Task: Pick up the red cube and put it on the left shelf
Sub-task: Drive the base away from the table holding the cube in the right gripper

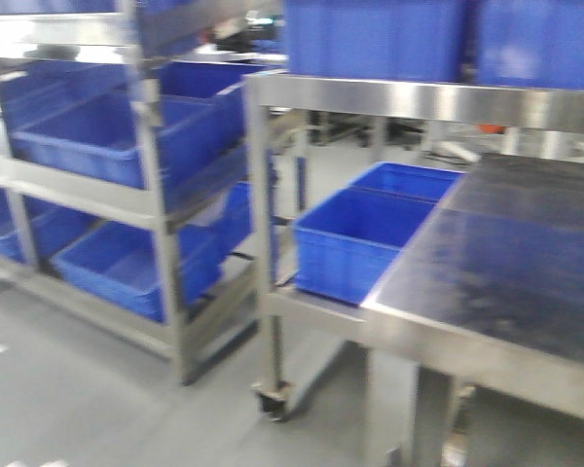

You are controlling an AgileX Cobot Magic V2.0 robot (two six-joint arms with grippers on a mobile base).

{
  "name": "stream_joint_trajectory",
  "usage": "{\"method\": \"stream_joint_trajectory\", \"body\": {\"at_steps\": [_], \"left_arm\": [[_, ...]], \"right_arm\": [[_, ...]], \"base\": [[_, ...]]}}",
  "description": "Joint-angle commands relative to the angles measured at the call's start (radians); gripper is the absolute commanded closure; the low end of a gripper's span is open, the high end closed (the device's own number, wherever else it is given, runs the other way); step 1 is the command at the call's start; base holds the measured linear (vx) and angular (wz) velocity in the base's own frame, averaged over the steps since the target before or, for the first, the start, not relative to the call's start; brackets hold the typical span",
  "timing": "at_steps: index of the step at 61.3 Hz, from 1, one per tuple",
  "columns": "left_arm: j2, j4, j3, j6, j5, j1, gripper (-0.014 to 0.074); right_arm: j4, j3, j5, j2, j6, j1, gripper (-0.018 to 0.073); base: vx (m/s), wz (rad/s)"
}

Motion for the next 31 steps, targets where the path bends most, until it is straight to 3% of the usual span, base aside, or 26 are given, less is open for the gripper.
{"method": "stream_joint_trajectory", "body": {"at_steps": [1,31], "left_arm": [[0.008,-0.006,0.022,0.001,-0.084,-0.004,0.0491],[0.008,-0.006,0.022,0.001,-0.084,-0.004,0.0491]], "right_arm": [[-0.007,-0.029,-0.081,0.006,-0.009,-0.005,0.0506],[-0.007,-0.029,-0.081,0.006,-0.009,-0.005,0.0506]], "base": [[-0.23,0.33],[-0.19,0.56]]}}
